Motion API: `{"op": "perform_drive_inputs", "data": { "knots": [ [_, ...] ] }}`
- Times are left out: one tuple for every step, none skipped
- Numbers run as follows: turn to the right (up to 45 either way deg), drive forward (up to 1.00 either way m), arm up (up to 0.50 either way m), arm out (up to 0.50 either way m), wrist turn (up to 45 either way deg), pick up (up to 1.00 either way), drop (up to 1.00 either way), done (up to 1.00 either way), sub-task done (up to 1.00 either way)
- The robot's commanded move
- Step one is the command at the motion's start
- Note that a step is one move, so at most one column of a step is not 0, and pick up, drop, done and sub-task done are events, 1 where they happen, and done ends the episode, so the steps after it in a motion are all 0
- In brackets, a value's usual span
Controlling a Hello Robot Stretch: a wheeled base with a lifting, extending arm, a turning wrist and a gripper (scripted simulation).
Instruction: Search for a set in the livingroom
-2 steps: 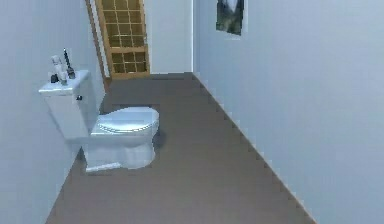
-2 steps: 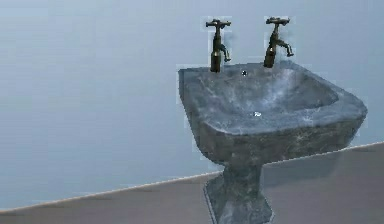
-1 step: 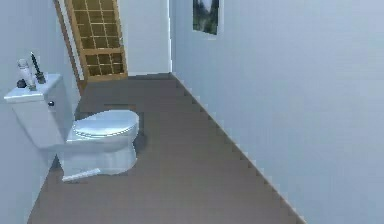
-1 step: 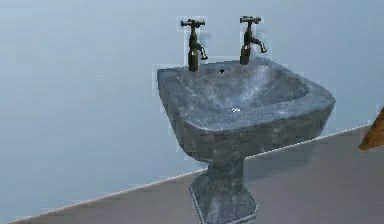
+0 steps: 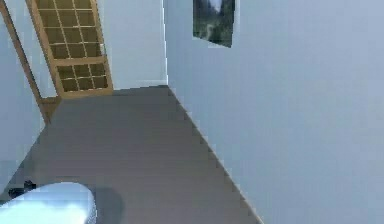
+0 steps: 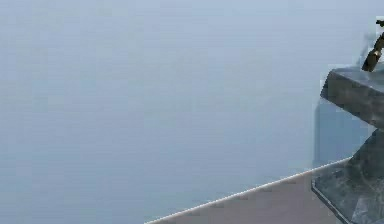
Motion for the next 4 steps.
{"op": "perform_drive_inputs", "data": {
  "knots": [
    [0.0,0.5,0.0,0.0,0.0,0.0,0.0,0.0,0.0],
    [-15.0,0.0,0.0,0.0,0.0,0.0,0.0,0.0,0.0],
    [-3.0,0.0,0.0,0.0,0.0,0.0,0.0,0.0,0.0],
    [0.0,0.8,0.0,0.0,0.0,0.0,0.0,0.0,0.0]
  ]
}}
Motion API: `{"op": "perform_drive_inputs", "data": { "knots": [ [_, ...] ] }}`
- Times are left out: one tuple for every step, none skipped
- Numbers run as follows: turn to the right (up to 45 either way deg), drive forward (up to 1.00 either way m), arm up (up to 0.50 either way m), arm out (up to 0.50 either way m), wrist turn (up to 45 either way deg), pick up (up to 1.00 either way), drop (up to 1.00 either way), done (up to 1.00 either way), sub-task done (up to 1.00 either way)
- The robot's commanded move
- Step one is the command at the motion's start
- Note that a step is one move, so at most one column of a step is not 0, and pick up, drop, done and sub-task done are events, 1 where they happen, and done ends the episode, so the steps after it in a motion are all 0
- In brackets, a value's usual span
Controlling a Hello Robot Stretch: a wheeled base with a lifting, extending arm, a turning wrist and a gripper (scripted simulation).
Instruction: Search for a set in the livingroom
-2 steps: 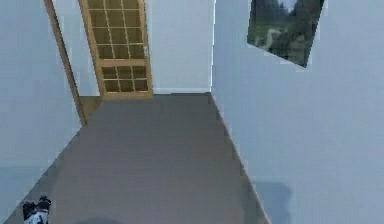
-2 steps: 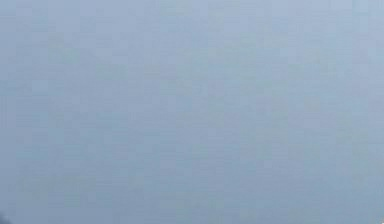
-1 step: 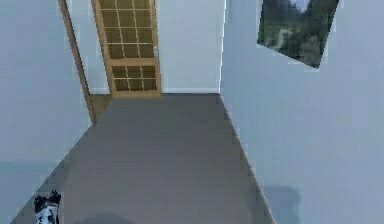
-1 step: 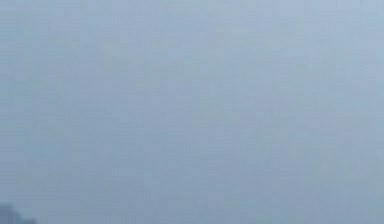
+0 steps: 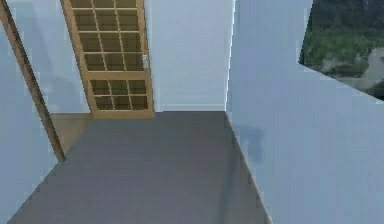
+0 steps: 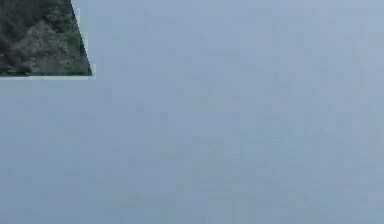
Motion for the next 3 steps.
{"op": "perform_drive_inputs", "data": {
  "knots": [
    [-27.0,0.0,0.0,0.0,0.0,0.0,0.0,0.0,0.0],
    [0.0,1.0,0.0,0.0,0.0,0.0,0.0,0.0,0.0],
    [0.0,1.0,0.0,0.0,0.0,0.0,0.0,0.0,0.0]
  ]
}}
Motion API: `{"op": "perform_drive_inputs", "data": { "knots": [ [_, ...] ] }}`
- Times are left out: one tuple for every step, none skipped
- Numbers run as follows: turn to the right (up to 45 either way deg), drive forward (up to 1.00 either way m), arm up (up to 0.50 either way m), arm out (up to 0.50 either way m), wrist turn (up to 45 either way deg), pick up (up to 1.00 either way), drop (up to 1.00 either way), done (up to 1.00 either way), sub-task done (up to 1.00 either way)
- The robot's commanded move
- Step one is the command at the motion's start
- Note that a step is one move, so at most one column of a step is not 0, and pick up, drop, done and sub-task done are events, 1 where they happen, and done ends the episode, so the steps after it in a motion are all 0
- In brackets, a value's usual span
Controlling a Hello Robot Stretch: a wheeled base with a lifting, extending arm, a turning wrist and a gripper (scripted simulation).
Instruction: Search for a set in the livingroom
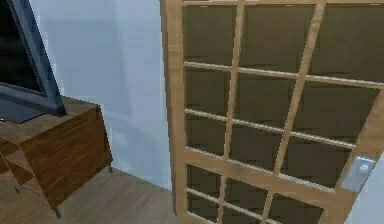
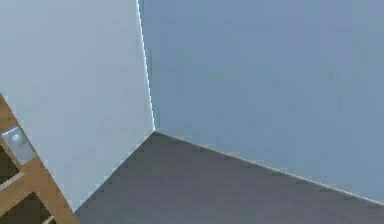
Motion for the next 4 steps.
{"op": "perform_drive_inputs", "data": {
  "knots": [
    [-6.0,0.0,0.0,0.0,0.0,0.0,0.0,0.0,0.0],
    [0.0,0.15,0.0,0.0,0.0,0.0,0.0,0.0,0.0],
    [-12.0,0.0,0.0,0.0,0.0,0.0,0.0,0.0,0.0],
    [0.0,0.25,0.0,0.0,0.0,0.0,0.0,0.0,0.0]
  ]
}}
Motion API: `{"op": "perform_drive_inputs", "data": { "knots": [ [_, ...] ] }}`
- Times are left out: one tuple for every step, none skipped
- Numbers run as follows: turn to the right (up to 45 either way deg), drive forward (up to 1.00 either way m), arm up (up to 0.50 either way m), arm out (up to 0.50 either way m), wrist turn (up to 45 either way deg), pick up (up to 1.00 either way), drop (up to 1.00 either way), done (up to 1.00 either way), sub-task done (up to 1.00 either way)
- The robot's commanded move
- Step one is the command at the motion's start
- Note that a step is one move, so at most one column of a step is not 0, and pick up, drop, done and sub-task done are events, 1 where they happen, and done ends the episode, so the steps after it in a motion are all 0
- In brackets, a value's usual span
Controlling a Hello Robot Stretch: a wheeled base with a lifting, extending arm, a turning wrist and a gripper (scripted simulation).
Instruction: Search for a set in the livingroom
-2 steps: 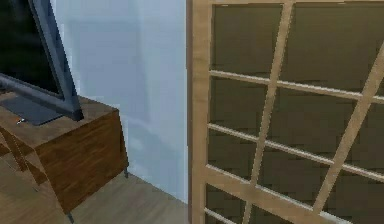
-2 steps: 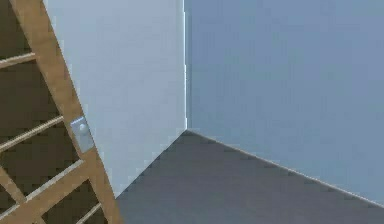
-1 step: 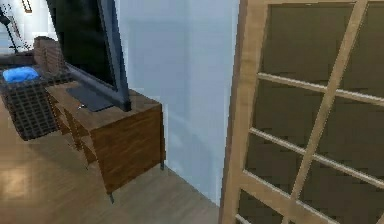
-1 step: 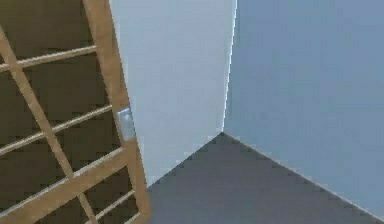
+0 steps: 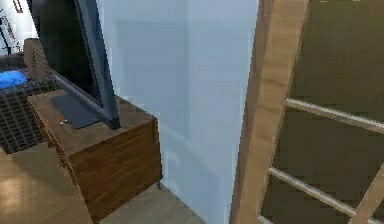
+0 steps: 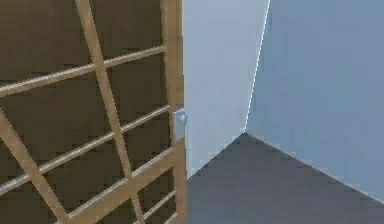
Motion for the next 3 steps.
{"op": "perform_drive_inputs", "data": {
  "knots": [
    [-39.0,0.0,0.0,0.0,0.0,0.0,0.0,0.0,0.0],
    [0.0,0.35,0.0,0.0,0.0,0.0,0.0,0.0,0.0],
    [9.0,0.0,0.0,0.0,0.0,0.0,0.0,0.0,0.0]
  ]
}}
